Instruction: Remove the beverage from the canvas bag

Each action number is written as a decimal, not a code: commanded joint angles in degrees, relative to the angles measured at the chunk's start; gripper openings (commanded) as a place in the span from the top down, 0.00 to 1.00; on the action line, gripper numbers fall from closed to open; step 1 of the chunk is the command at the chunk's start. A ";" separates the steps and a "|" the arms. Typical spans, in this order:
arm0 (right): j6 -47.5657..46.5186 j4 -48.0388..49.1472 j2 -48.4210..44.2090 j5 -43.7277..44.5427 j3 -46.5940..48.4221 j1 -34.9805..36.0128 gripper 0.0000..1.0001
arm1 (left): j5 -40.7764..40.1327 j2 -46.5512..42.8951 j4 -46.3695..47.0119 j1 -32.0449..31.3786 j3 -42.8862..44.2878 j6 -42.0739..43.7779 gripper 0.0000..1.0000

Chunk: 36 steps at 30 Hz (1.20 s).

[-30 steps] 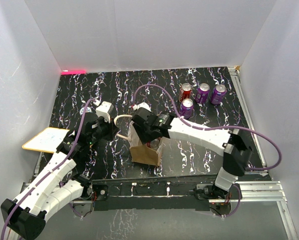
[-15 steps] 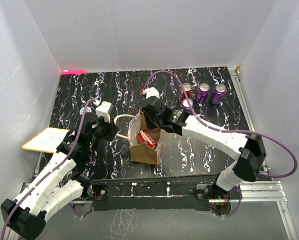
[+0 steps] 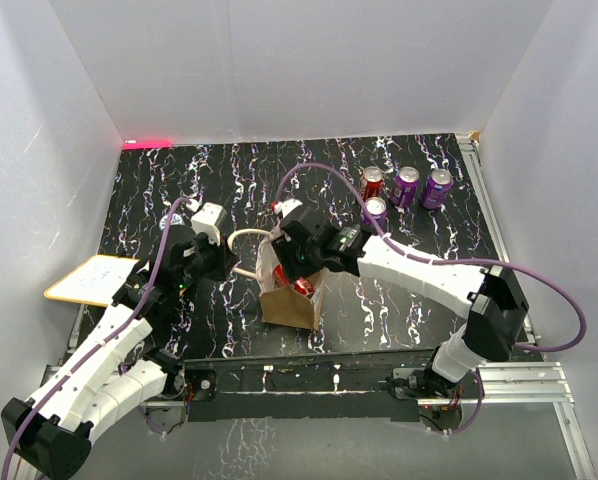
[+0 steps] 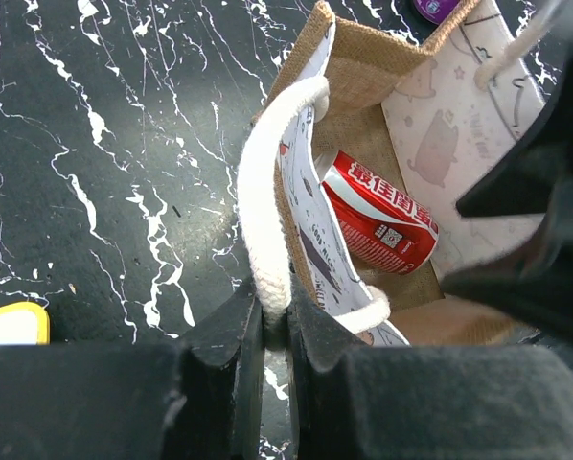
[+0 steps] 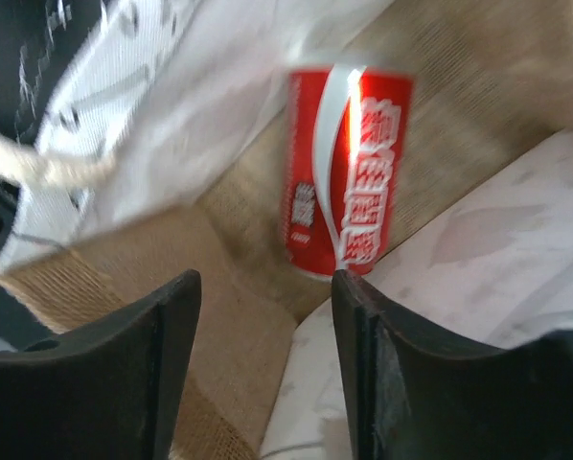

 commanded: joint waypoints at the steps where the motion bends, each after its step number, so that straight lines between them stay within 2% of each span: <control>1: 0.19 8.37 -0.50 -7.75 -5.86 3.11 0.34 | 1.53 1.08 -0.53 0.41 1.42 -3.24 1.00; 4: -0.20 11.78 -0.62 -6.26 -7.40 4.20 0.18 | 2.91 2.49 -1.28 0.37 2.20 -5.35 1.00; 8: -1.94 9.10 2.13 3.33 -3.54 4.21 0.08 | 1.93 3.01 -0.93 0.42 1.03 -4.48 1.00; 17: -6.27 4.90 13.18 17.48 2.84 4.02 0.03 | -0.99 3.49 0.53 0.41 0.21 -2.44 1.00; 23: -5.30 7.59 20.65 18.82 4.40 3.40 0.04 | -1.54 2.41 0.69 0.41 -0.08 -2.42 1.00; 25: -4.81 7.84 22.91 19.68 5.62 3.34 0.12 | -1.71 2.43 0.58 0.41 -0.05 -2.36 1.00; 29: -3.90 8.76 23.63 21.37 6.84 3.31 0.34 | -2.61 2.08 0.35 0.48 0.06 -2.33 1.00; 36: -3.22 16.12 14.70 21.84 4.04 3.07 0.75 | -2.73 1.51 0.61 0.84 -0.07 -2.33 1.00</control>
